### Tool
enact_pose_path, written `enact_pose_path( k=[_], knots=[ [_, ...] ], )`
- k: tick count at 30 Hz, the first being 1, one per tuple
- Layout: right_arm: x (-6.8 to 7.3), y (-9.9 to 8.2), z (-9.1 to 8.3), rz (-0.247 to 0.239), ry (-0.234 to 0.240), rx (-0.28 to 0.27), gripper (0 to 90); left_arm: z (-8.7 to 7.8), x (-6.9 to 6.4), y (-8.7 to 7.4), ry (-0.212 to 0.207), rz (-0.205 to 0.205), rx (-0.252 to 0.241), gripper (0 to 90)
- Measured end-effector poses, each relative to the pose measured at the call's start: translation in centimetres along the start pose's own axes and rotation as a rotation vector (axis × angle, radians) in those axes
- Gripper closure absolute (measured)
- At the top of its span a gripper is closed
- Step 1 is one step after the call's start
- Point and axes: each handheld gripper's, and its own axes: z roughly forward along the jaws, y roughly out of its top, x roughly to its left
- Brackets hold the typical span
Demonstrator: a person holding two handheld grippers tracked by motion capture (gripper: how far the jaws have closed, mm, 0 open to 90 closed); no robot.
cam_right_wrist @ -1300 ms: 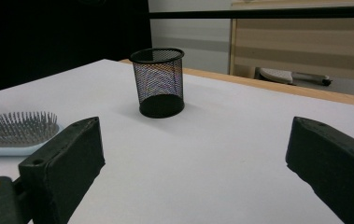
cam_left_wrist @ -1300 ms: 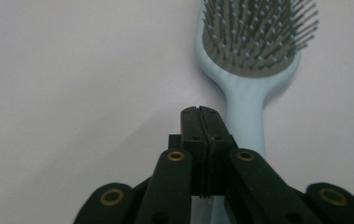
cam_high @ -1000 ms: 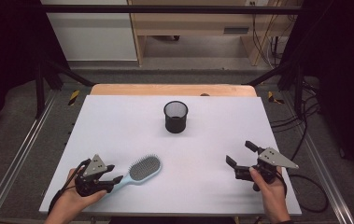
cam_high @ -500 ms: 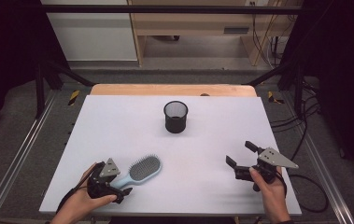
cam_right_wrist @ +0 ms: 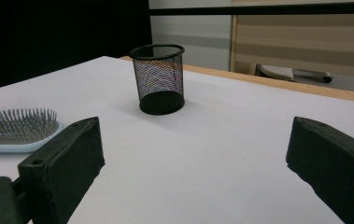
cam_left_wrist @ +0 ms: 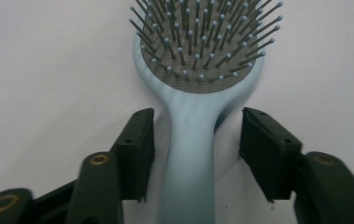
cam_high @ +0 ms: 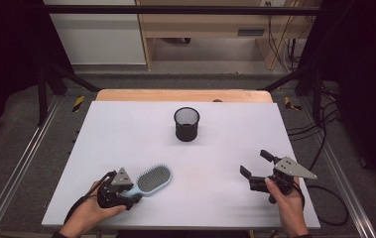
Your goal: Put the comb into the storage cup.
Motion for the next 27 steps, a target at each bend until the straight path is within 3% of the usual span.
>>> enact_pose_path(
  k=[4, 13, 18, 20, 22, 27],
  knots=[
    [0.1, 0.0, 0.1, -0.002, 0.002, 0.003, 4.1, 0.0, -0.1, 0.1, 0.006, -0.005, 0.001, 58.9],
    [0.1, 0.0, 0.1, -0.004, 0.003, 0.004, 4.1, 0.0, -0.4, 0.0, 0.012, -0.001, -0.007, 68.7],
    [0.1, 0.0, 0.1, -0.003, 0.005, 0.002, 4.1, 0.1, -0.7, 0.2, 0.03, 0.018, 0.008, 69.2],
    [0.1, 0.0, 0.0, 0.0, 0.005, 0.003, 4.1, 0.0, -1.0, 0.2, 0.047, 0.045, -0.002, 69.3],
    [0.1, 0.0, 0.1, -0.002, 0.005, 0.0, 4.1, 0.0, -1.0, 0.2, 0.051, 0.045, -0.007, 69.3],
    [0.3, 0.0, 0.2, 0.004, 0.012, -0.001, 3.9, 0.4, -1.2, 0.9, 0.079, 0.06, -0.067, 69.3]
  ],
)
